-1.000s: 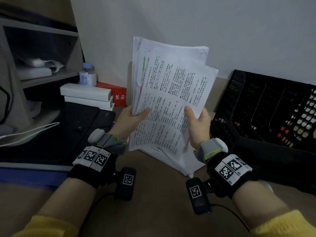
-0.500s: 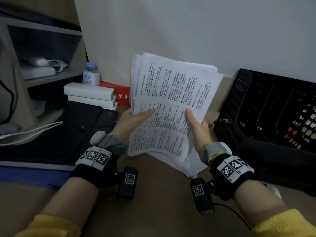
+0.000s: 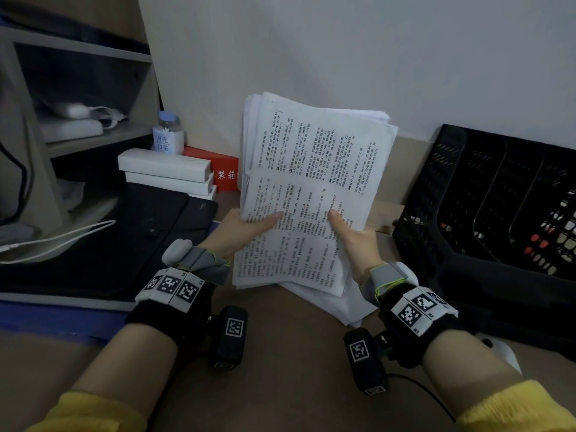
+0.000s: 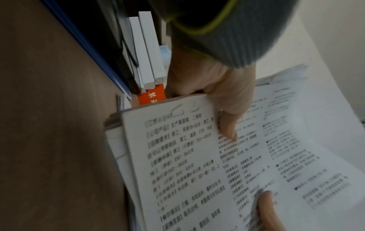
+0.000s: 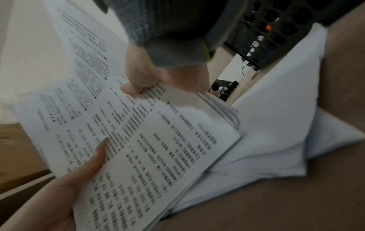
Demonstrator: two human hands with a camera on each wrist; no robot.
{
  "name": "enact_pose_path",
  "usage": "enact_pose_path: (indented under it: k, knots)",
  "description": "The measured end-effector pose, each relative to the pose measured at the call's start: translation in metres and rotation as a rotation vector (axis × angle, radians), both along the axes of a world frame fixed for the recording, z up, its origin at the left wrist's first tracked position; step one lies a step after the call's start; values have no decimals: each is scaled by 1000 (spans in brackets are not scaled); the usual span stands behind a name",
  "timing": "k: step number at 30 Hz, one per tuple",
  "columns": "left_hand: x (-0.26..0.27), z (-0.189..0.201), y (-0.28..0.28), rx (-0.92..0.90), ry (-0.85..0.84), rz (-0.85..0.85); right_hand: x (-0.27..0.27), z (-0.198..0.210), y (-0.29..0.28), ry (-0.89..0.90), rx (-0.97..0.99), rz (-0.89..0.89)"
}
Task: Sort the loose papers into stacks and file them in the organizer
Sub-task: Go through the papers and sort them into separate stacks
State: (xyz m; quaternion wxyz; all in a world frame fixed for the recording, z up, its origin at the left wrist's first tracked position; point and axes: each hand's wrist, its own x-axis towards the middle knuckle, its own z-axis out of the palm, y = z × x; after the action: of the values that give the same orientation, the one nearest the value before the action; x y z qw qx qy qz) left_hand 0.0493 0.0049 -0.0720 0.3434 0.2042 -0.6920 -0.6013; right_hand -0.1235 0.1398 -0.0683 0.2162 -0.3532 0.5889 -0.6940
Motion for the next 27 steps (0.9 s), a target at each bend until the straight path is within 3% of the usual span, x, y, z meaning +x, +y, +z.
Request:
enact_pose_path:
  k: [7,10,13,16,23,27]
  knots:
    - [6,14,-2,57,167,201,-5,12,-13,147,104,-39]
    - [6,12,-10,108,223,351,-16,-3,-18,277,357,-110]
    - [9,10,-17,103,222,452,-23,-14,-17,390,660,-65]
    - [10,11,-19,118,226,484,-19,-20,-15,550,882,63]
    - [6,11,-19,143,238,483,-9,-41,-24,930,1197,147]
    - [5,11,-19,145,229,465,-12,-60,-30,994,1188,68]
